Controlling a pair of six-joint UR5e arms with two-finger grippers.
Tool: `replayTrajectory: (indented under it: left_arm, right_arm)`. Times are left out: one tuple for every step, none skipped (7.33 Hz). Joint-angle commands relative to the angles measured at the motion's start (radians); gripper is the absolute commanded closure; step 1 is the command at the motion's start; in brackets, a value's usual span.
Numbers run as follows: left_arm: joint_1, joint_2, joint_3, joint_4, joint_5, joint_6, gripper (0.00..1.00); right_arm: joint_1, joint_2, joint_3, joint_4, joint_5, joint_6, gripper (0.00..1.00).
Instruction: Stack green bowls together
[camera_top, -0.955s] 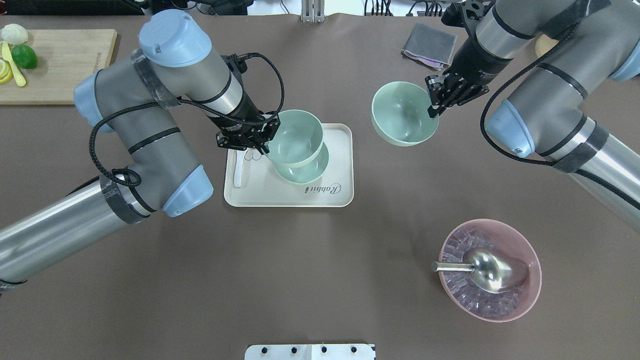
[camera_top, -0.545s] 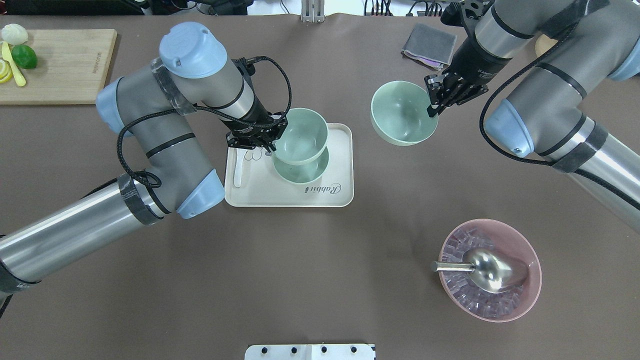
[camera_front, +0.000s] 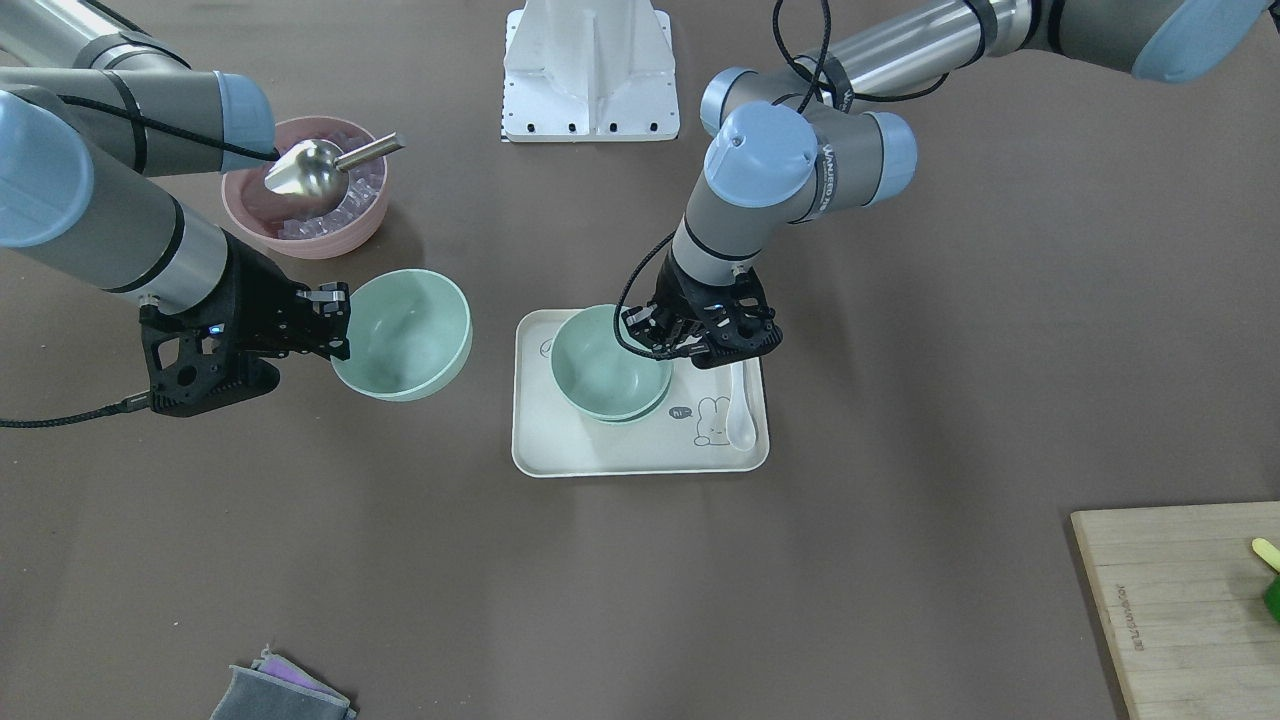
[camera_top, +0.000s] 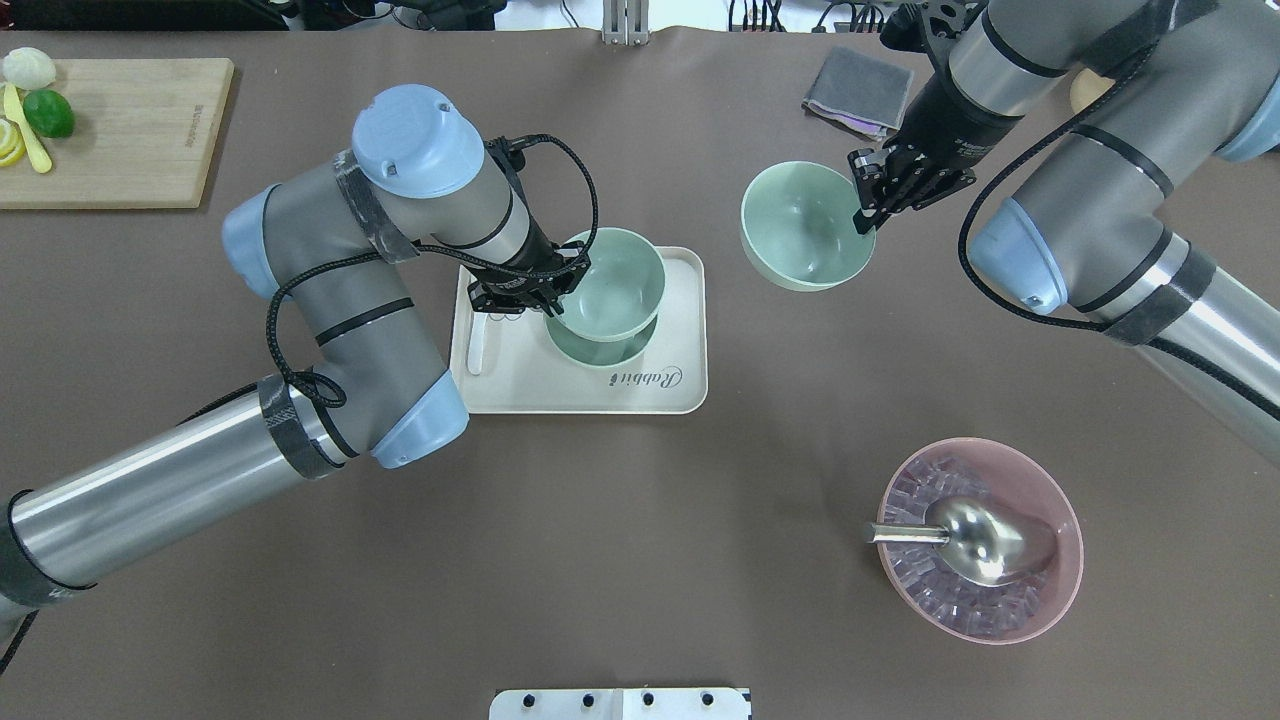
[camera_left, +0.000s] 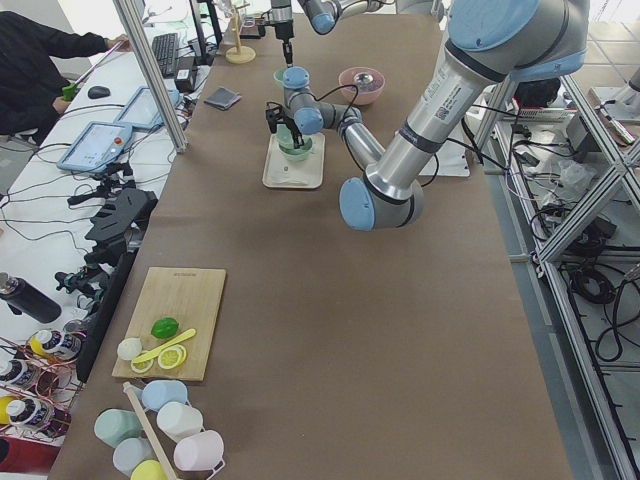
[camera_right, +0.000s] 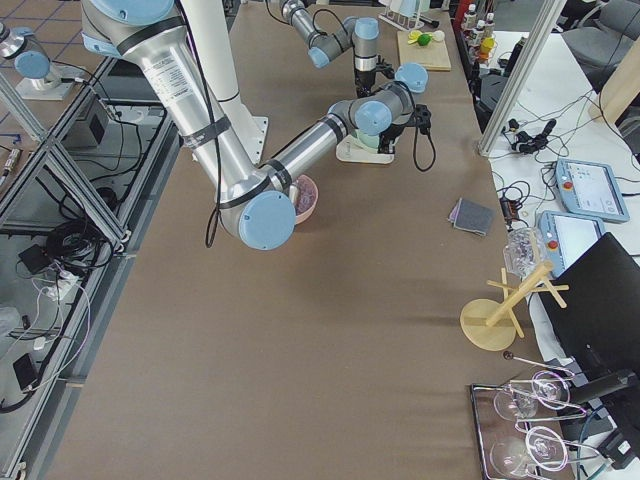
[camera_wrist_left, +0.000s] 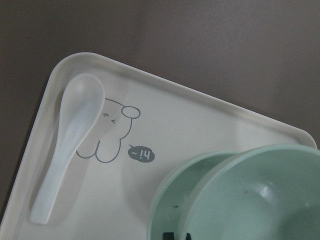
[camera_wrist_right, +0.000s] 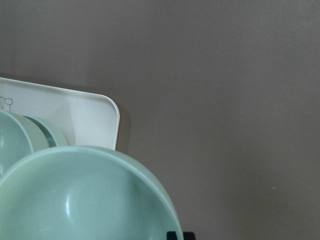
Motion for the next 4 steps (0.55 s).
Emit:
replayTrajectory:
  left_arm:
    - [0.003,-0.001,-0.006,0.03,0.003,0.003,1.0]
    - [0.003,-0.004,-0.006,0.049,0.004,0.005,1.0]
    - [0.003,-0.004,-0.001,0.052,0.004,0.005,1.0]
    - [0.003,-0.011,-0.001,0.067,0.006,0.005,1.0]
  right_arm:
    - [-0.002,0.0,0.0,0.002,0.0,0.001,1.0]
    - [-0.002,0.0,0.0,0.0,-0.002,0.001,1.0]
    - [-0.003,0.0,0.0,0.002,-0.002,0.001,1.0]
    - [-0.005,0.0,0.0,0.0,-0.002,0.001,1.0]
